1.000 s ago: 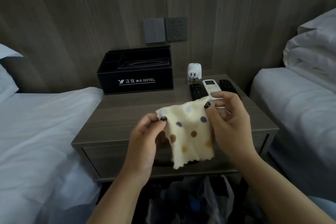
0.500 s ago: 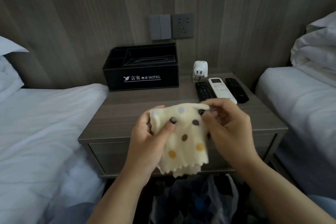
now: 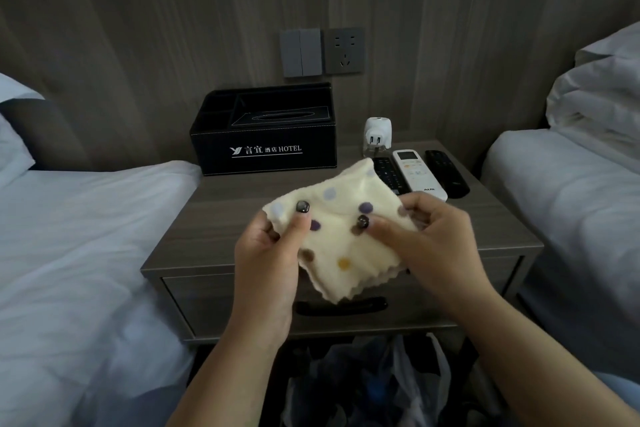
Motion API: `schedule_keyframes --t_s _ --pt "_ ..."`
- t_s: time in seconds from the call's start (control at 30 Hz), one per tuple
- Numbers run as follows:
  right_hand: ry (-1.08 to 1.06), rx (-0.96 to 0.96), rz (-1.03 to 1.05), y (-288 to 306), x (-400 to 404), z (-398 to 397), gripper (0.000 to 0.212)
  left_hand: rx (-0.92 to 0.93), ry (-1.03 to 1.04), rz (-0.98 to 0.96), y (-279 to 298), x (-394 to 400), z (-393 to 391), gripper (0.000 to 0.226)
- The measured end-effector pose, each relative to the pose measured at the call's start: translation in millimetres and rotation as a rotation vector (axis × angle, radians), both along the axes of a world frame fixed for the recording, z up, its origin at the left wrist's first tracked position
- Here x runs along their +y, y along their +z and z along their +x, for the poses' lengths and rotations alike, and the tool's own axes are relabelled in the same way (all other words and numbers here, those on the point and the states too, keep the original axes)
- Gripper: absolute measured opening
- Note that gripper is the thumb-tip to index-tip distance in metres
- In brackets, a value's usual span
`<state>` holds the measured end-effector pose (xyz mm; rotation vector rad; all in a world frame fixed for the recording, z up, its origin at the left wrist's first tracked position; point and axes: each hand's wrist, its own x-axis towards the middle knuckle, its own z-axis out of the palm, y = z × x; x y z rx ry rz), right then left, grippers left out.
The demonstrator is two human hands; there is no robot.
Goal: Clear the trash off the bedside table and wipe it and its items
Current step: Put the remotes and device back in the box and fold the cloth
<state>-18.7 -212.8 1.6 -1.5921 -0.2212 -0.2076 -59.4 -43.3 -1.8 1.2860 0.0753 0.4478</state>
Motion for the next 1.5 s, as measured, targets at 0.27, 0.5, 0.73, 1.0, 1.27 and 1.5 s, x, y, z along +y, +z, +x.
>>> schedule_keyframes --t_s 0.27,0.5,0.73,1.0,1.27,1.5 --pt "0.254 -0.048 -0.088 18.0 -24.1 1.3 0.032 0.041 -0.225 0.029 11.3 10.8 1.1 0.014" --pt "0.202 -0.058 -0.152 15.2 -28.2 -3.2 0.023 0.069 -0.414 0.250 5.9 -5.4 -1.1 0.028" --pt "0.075 -0.109 -0.276 13.0 -34.3 1.8 0.014 0.006 -0.290 0.498 5.4 -19.7 1.1 0.024" --pt "0.396 0.145 -0.124 13.5 -62.3 22.8 0.025 -0.007 -0.119 0.567 14.5 -35.0 29.7 0.023" --pt "0.270 0.310 0.615 15.4 -92.5 42.3 0.022 0.281 0.121 0.976 26.9 -74.7 131.7 0.017" --pt "-0.077 0.312 0.605 11.3 -98.2 51.8 0.032 0.343 0.260 1.354 24.3 -110.9 164.2 0.059"
